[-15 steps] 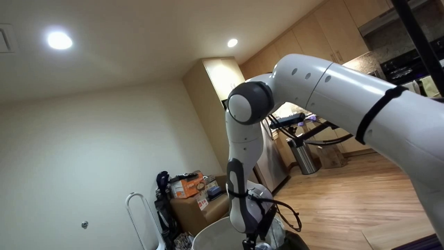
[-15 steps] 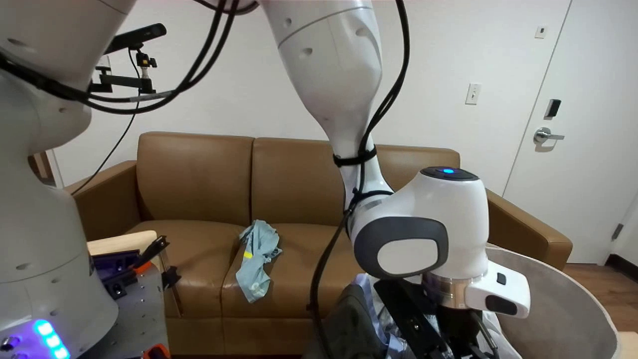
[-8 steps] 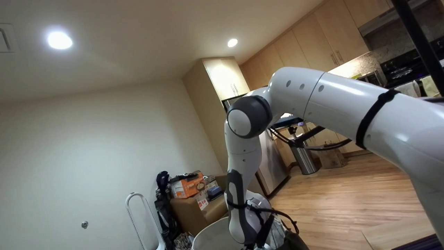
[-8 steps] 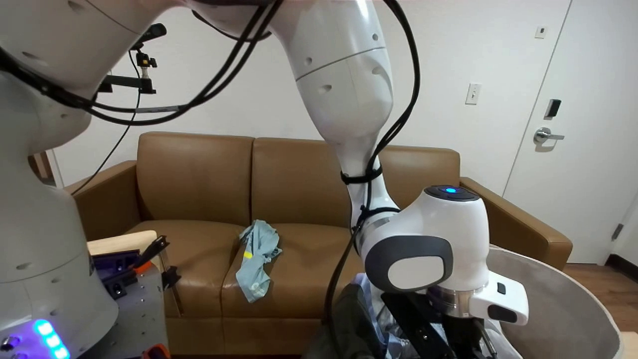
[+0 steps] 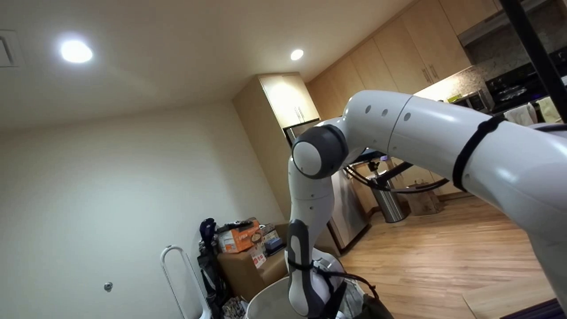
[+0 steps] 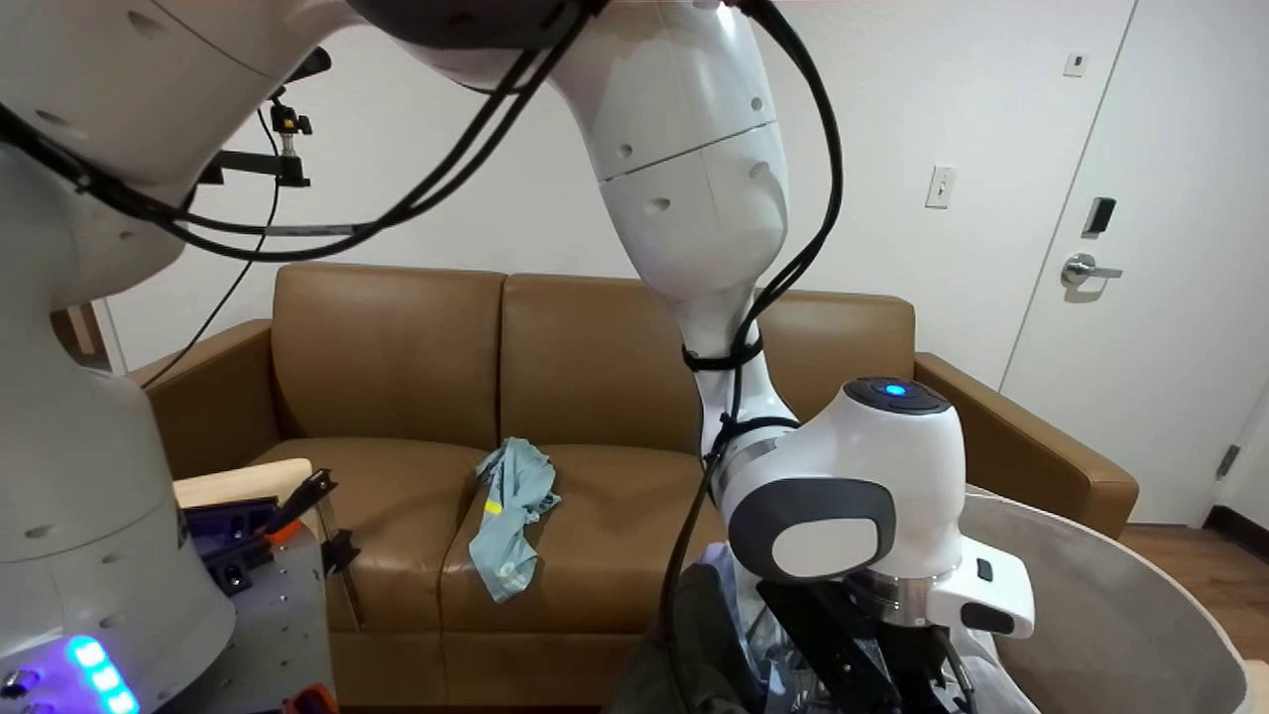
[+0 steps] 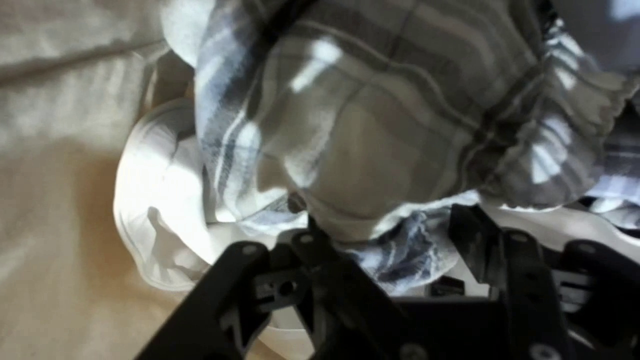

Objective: Take the clothes from the bag and put them on the couch

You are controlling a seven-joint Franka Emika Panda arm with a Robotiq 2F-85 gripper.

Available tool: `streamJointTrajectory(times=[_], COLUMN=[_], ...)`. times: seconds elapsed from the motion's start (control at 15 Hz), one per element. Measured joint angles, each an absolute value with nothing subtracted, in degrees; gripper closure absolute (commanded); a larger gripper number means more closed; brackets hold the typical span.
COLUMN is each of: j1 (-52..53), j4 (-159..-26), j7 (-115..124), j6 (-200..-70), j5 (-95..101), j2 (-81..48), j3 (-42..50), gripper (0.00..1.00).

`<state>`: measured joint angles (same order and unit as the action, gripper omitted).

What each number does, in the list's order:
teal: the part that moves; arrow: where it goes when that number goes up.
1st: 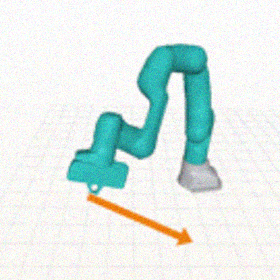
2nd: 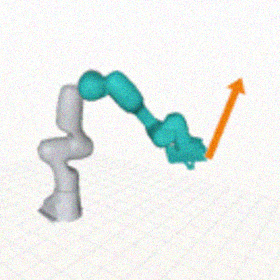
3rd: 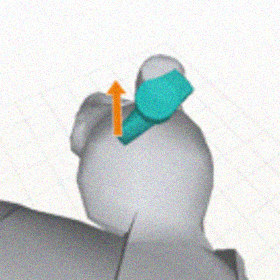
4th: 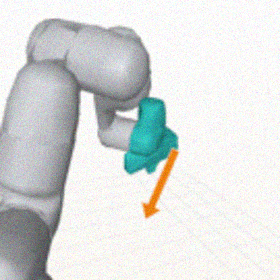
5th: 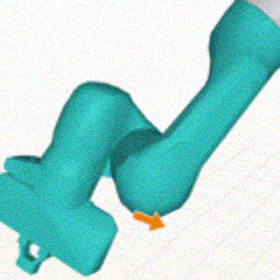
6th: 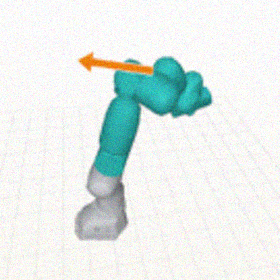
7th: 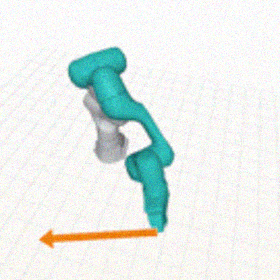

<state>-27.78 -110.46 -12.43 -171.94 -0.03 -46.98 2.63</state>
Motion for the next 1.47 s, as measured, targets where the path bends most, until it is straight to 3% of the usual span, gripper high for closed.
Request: streamJointTrajectory(times=[0.2,0.33,0.73,0.8,0.87,0.93,1.47], j1=[-29.05,-30.11,-34.63,-35.09,-34.99,-34.85,-33.29], j4=[-110.46,-110.46,-110.38,-110.38,-110.38,-110.42,-107.15], j7=[-12.74,-12.77,-13.18,-13.34,-13.34,-13.34,-13.34], j6=[-171.90,-171.72,-170.96,-170.15,-169.37,-169.33,-171.89], j5=[-0.03,-0.04,-0.24,-0.24,-0.34,-0.39,-0.41], j2=[-46.97,-46.86,-43.83,-42.49,-41.49,-41.48,-41.33], j3=[1.84,0.94,-4.71,-5.59,-5.64,-5.53,-4.68], gripper=[0.84,0.91,0.88,0.81,0.81,0.88,0.89])
